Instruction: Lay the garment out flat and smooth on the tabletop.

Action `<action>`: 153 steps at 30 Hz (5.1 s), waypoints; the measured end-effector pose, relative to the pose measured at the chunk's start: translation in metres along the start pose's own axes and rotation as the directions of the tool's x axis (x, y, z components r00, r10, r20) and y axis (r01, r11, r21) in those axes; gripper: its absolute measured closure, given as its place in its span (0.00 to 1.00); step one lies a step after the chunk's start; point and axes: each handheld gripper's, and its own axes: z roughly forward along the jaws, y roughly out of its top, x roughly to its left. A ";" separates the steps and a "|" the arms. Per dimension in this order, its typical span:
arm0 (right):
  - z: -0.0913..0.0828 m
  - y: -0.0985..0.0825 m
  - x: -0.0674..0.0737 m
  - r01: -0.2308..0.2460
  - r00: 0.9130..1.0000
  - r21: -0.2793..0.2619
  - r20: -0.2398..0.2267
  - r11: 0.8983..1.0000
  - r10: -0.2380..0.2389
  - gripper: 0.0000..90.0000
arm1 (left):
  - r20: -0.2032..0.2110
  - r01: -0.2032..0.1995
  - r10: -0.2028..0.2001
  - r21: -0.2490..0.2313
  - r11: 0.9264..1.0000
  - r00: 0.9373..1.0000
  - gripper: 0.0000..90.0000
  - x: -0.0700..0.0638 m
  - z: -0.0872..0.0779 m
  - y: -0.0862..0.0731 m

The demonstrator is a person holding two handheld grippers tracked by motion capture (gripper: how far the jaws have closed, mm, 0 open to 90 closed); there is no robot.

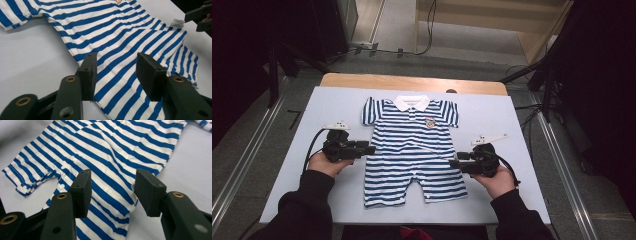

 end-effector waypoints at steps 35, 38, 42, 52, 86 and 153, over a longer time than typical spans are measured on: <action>0.012 0.004 -0.005 0.002 1.000 -0.002 -0.027 1.000 -0.002 0.45 | -0.317 0.096 -0.103 -0.040 0.995 0.943 0.40 0.111 0.047 0.088; 0.013 0.004 -0.005 -0.001 1.000 -0.001 -0.028 1.000 0.001 0.45 | -0.321 0.116 -0.130 -0.062 0.991 0.938 0.45 0.115 0.056 0.089; 0.012 0.003 -0.007 -0.002 1.000 -0.004 -0.030 1.000 0.002 0.45 | -0.337 0.126 -0.124 -0.017 0.992 0.933 0.63 0.116 0.071 0.086; 0.010 0.003 -0.009 -0.005 1.000 -0.010 -0.022 1.000 0.004 0.45 | -0.310 -0.065 0.057 -0.014 0.998 0.949 0.96 0.062 0.088 0.108; 0.013 0.003 -0.011 0.003 1.000 0.000 -0.027 1.000 -0.003 0.45 | -0.253 -0.070 0.099 0.121 0.990 0.962 0.75 0.030 0.158 0.120; 0.015 0.004 -0.008 -0.003 1.000 -0.004 0.003 1.000 0.003 0.43 | -0.155 0.090 -0.100 -0.067 0.994 0.983 0.46 0.068 0.015 0.073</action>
